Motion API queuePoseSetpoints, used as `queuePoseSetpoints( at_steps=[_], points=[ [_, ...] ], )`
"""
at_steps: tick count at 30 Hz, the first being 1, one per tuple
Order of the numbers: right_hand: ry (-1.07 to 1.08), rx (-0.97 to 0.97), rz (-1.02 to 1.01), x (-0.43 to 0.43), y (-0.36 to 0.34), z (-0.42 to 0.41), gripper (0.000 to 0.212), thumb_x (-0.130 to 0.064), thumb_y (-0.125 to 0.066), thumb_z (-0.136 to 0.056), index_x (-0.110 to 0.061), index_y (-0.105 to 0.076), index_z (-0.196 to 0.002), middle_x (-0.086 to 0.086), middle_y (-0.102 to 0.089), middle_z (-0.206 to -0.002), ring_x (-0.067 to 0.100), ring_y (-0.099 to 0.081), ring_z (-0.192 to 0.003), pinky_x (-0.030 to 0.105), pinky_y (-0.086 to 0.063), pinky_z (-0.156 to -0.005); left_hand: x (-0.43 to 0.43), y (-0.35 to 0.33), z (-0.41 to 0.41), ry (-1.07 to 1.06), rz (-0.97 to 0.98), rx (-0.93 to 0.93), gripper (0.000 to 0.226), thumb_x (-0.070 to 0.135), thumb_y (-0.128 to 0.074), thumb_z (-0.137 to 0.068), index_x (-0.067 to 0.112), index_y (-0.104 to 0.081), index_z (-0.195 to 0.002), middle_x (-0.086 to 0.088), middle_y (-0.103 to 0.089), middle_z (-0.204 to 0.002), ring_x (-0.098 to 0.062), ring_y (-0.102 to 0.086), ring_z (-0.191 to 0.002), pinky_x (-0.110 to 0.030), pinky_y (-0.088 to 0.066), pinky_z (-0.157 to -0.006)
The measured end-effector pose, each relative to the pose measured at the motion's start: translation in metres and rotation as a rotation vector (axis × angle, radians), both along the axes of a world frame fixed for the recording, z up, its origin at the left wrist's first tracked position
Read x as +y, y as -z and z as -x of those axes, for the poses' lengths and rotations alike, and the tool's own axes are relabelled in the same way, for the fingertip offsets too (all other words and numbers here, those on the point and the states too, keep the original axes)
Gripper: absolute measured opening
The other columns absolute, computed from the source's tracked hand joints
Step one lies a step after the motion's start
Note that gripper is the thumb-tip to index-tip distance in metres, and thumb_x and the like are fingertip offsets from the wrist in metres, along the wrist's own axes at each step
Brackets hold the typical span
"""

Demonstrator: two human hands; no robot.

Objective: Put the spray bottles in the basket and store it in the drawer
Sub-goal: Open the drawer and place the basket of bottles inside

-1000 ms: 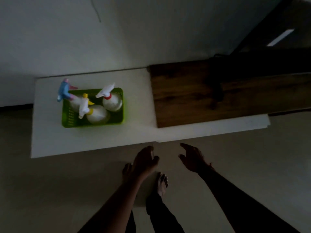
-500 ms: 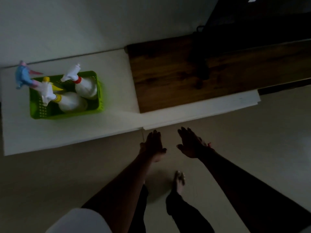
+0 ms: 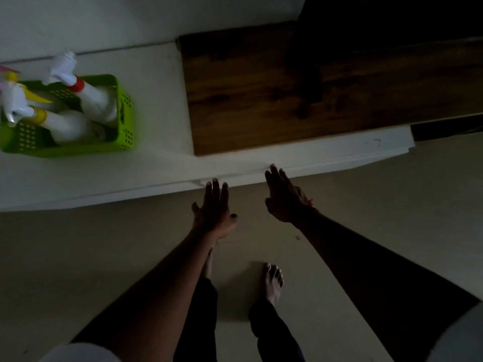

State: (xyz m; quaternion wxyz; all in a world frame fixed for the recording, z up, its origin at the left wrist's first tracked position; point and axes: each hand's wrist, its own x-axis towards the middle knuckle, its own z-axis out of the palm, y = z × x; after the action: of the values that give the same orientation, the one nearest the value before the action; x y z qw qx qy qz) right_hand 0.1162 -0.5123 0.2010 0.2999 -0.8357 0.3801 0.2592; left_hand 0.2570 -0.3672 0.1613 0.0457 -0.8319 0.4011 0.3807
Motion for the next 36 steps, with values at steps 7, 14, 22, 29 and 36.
queuePoseSetpoints(
  at_steps=[7,14,22,29,36],
  points=[
    [-0.01,0.054,-0.059,0.0,0.005,0.004,0.074,-0.019,-0.043,-0.098,-0.018,0.006,-0.153,0.0,0.015,-0.162,0.021,0.013,-0.149,0.046,-0.025,-0.118,-0.011,0.008,0.008,0.05,-0.054,-0.012,0.102,0.052,-0.056,-0.083,0.035,0.022,-0.146,0.001,0.041,-0.148,-0.02,0.034,-0.137,-0.069,0.001,-0.109],
    [-0.053,0.125,-0.028,-0.006,0.013,-0.004,0.077,-0.024,-0.044,-0.097,-0.014,0.01,-0.152,0.005,0.014,-0.162,0.023,0.012,-0.149,0.045,-0.009,-0.122,-0.008,0.016,-0.002,0.173,-0.127,-0.055,0.106,0.061,-0.056,-0.079,0.035,0.021,-0.147,-0.002,0.045,-0.145,-0.024,0.036,-0.136,-0.073,0.009,-0.104],
    [-0.186,0.219,0.038,-0.001,0.012,0.002,0.095,-0.035,-0.051,-0.091,-0.013,0.021,-0.148,0.008,0.022,-0.159,0.022,0.016,-0.148,0.042,0.005,-0.12,-0.003,0.004,0.002,0.244,-0.126,-0.076,0.099,0.07,-0.053,-0.072,0.041,0.0,-0.149,-0.006,0.035,-0.154,-0.026,0.03,-0.143,-0.074,0.01,-0.102],
    [-0.187,0.259,-0.02,0.01,-0.002,0.01,0.098,-0.034,-0.056,-0.09,-0.012,0.02,-0.149,0.008,0.021,-0.16,0.023,0.015,-0.148,0.043,0.004,-0.121,0.009,-0.004,0.01,0.266,-0.15,-0.042,0.094,0.068,-0.052,-0.074,0.041,-0.003,-0.149,-0.006,0.031,-0.156,-0.027,0.027,-0.144,-0.074,0.011,-0.102],
    [-0.234,0.304,-0.05,0.029,-0.009,0.028,0.092,-0.034,-0.05,-0.094,-0.011,0.02,-0.149,0.007,0.021,-0.16,0.022,0.016,-0.148,0.044,0.005,-0.122,0.031,-0.01,0.03,0.261,-0.147,-0.017,0.089,0.064,-0.052,-0.077,0.038,-0.008,-0.15,-0.007,0.028,-0.157,-0.026,0.026,-0.145,-0.073,0.012,-0.104]
  ],
)
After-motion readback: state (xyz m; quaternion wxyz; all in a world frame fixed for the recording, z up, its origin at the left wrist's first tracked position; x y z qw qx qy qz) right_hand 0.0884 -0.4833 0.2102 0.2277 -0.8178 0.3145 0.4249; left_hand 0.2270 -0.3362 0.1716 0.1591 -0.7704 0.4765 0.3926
